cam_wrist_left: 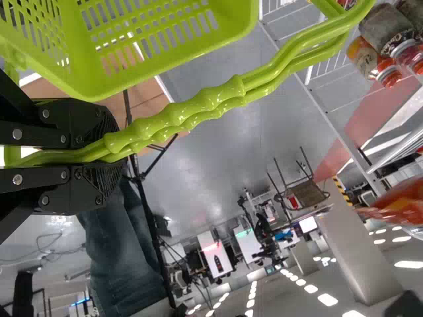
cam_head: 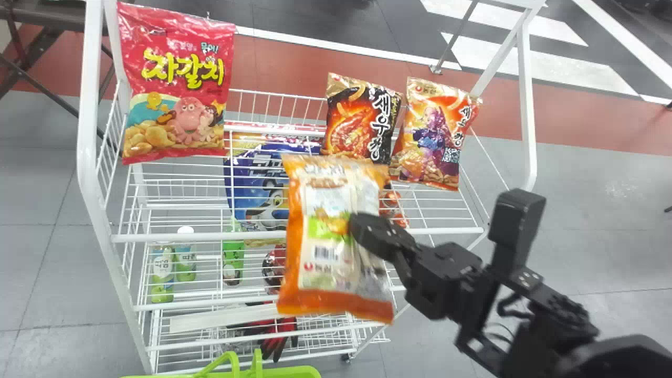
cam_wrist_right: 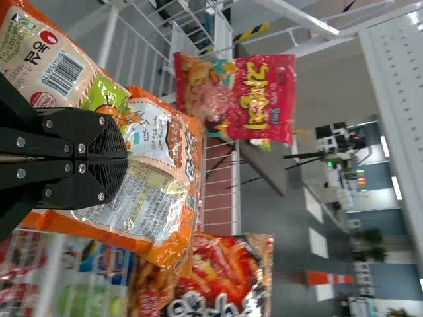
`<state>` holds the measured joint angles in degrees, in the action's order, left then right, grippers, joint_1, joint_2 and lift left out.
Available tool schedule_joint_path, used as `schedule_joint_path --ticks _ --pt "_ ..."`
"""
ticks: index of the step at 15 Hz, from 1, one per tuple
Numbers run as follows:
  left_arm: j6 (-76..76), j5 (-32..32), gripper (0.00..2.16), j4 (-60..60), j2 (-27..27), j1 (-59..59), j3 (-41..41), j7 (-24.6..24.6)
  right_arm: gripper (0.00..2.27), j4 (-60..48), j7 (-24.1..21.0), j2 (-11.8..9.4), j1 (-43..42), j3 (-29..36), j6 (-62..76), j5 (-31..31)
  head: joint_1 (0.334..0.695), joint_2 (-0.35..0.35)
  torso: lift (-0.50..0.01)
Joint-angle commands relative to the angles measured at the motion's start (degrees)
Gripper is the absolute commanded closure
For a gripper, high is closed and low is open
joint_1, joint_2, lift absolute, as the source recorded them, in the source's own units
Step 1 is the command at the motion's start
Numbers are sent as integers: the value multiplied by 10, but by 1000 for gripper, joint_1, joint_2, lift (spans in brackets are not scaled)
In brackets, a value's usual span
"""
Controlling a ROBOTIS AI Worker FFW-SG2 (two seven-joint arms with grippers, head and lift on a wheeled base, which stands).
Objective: Hold basket handle with left hand then pick Gamjakkang with right hand and place into basket
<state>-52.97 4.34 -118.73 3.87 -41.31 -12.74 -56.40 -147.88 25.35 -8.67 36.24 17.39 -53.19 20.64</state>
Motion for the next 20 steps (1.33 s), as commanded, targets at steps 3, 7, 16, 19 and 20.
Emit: schedule_joint_path --ticks 3,7,16,19,20 --pt "5 5 2148 1 0 -1 2 0 2246 -54 81 0 14 121 -275 40 695 -350 -18" --pt "6 6 2145 3 0 0 3 1 2246 -65 159 -1 23 171 -369 24 695 -350 -18" --pt "8 7 2145 2 1 -1 3 0 2246 124 166 -44 32 8 -257 -118 695 -350 -18" --pt "8 7 2148 -2 1 -3 2 2 2246 209 151 -61 12 -39 -106 -141 695 -350 -18" --pt "8 7 2145 -3 1 -3 2 2 2246 216 148 -62 10 -54 -92 -141 695 -350 -18"
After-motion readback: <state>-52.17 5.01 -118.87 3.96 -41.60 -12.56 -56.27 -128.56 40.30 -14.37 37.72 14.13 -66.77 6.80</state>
